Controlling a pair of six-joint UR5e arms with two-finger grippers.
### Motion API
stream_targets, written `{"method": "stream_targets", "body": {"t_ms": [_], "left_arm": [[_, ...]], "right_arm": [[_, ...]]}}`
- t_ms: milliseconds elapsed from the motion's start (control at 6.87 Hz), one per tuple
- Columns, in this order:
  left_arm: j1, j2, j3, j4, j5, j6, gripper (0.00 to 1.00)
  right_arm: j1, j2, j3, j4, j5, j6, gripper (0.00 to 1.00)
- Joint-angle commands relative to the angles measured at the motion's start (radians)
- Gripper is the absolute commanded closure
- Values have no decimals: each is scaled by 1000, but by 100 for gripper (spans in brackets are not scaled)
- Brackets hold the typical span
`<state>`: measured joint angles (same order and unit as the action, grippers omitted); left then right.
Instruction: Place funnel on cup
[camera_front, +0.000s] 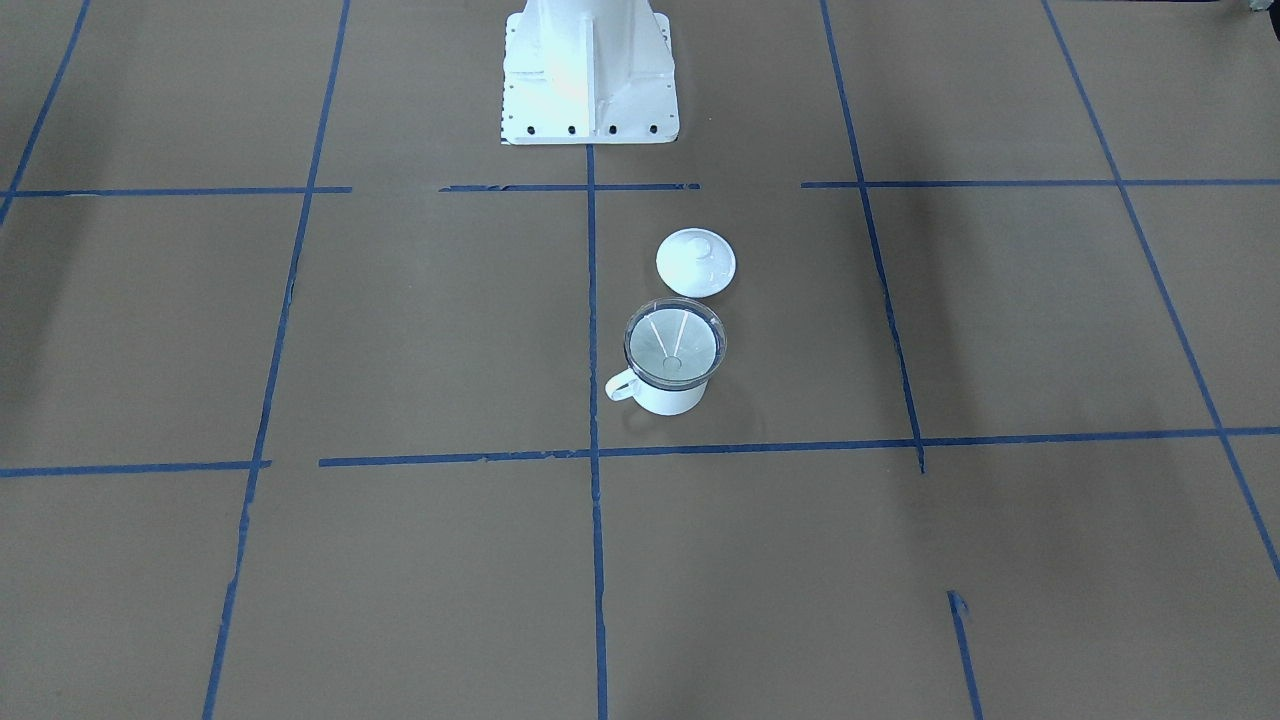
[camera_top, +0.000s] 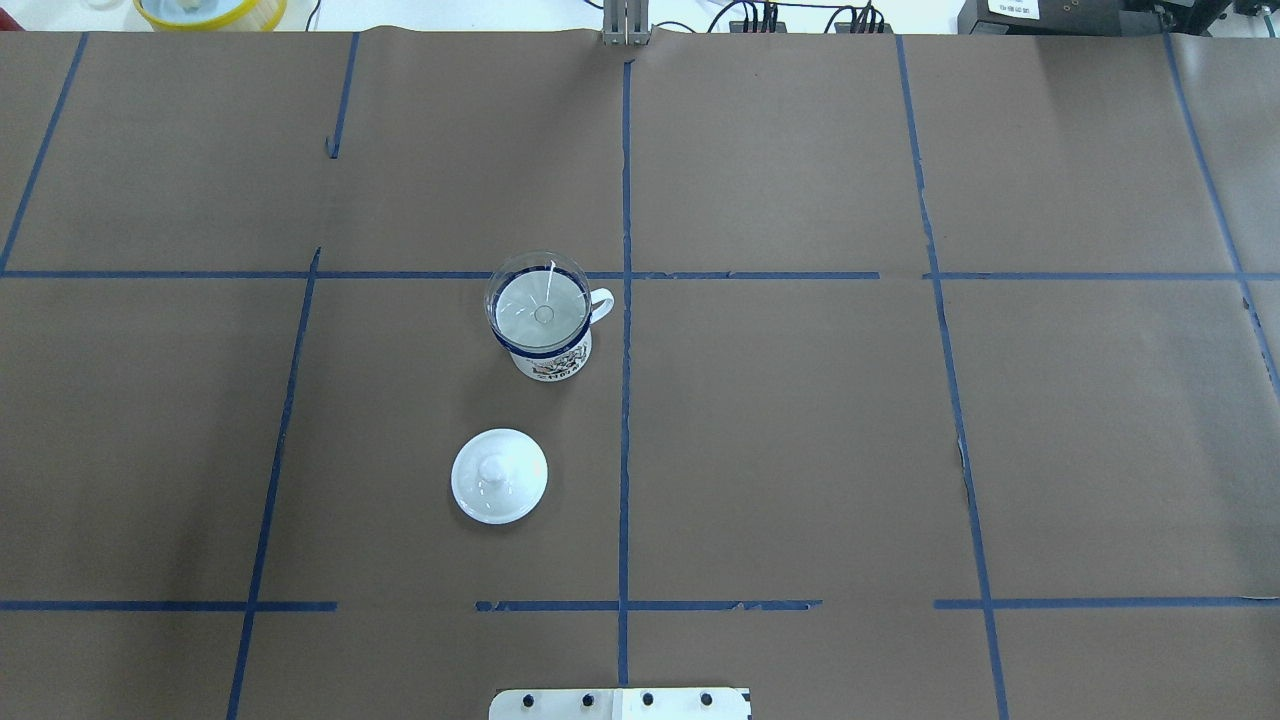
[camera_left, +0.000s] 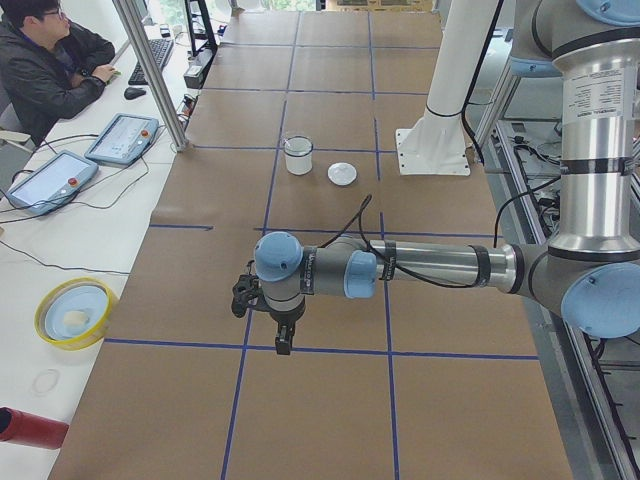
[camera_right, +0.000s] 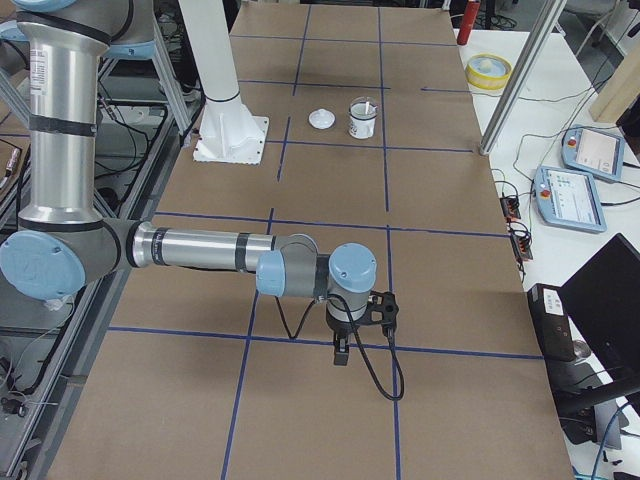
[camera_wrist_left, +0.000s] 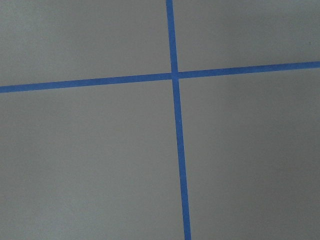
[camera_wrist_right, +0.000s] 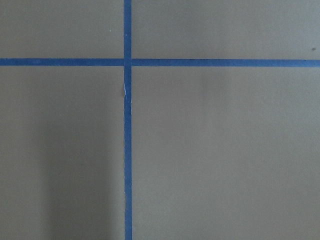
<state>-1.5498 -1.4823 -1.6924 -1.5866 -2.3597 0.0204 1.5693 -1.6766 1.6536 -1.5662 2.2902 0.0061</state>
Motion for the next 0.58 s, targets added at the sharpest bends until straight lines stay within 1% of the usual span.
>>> {"method": "stream_targets", "body": {"t_ms": [0, 146, 437], "left_arm": [[-1, 5, 3, -9, -1, 0, 0], [0, -10, -9, -9, 6, -2, 0], [-1, 3, -20, -7, 2, -2, 0]], "right_arm": [[0, 0, 0, 0, 0, 0, 0], [0, 0, 0, 0, 0, 0, 0], [0, 0, 0, 0, 0, 0, 0]]}}
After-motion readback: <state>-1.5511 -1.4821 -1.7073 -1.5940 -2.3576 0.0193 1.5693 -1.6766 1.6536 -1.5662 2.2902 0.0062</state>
